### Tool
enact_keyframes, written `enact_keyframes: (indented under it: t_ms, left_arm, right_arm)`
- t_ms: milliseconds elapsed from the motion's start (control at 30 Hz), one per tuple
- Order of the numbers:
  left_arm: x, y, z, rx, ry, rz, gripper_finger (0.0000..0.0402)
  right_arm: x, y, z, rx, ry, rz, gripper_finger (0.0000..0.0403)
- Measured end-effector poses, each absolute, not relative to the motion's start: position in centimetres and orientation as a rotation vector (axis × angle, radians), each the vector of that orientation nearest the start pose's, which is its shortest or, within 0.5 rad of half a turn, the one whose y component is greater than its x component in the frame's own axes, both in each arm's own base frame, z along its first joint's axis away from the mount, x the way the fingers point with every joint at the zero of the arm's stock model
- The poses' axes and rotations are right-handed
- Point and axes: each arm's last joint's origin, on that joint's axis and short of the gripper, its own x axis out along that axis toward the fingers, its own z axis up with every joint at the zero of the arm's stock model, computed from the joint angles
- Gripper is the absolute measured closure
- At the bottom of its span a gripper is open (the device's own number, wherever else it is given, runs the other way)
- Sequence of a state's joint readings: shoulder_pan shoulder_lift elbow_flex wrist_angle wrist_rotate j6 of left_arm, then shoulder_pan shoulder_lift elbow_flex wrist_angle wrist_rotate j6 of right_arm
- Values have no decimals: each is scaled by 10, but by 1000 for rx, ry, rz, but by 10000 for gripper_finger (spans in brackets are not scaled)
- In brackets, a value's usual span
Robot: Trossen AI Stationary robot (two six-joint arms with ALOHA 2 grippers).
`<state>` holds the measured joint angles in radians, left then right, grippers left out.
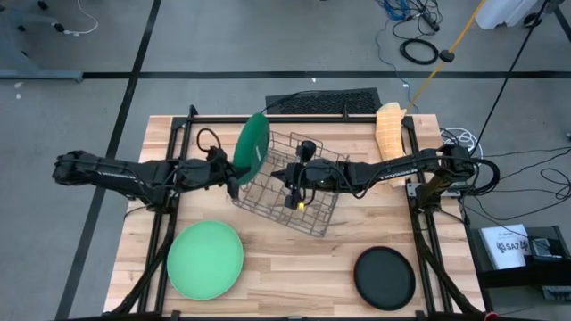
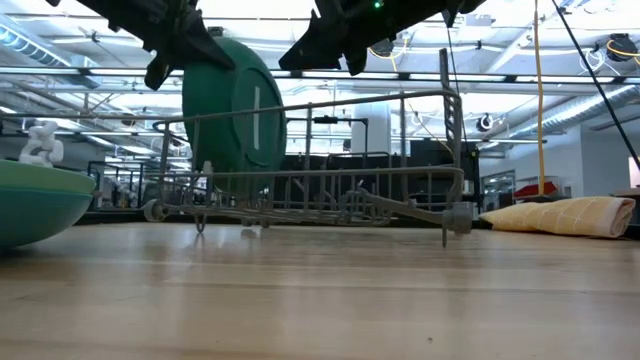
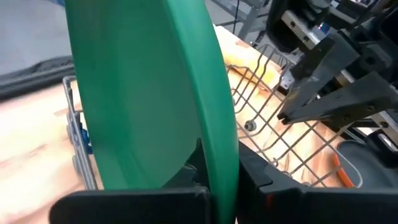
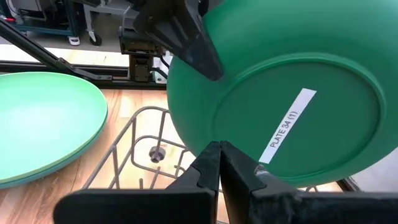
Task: Sort dishes
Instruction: Put the green plate into the dish rack
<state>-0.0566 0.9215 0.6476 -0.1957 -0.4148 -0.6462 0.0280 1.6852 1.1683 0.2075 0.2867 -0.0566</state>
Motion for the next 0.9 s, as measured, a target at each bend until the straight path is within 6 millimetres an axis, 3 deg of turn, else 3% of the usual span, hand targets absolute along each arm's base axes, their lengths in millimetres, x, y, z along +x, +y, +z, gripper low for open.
enact_keyframes:
  t_ms: [467,900]
  left_arm:
    - [196,-12,224,-690,334,456,386]
    - [194,-17,217,-749,339,452,386]
  right_arm:
    - [384,3,268,-105,315,-247,397]
    - [384,3,268,-105,316,-247,397]
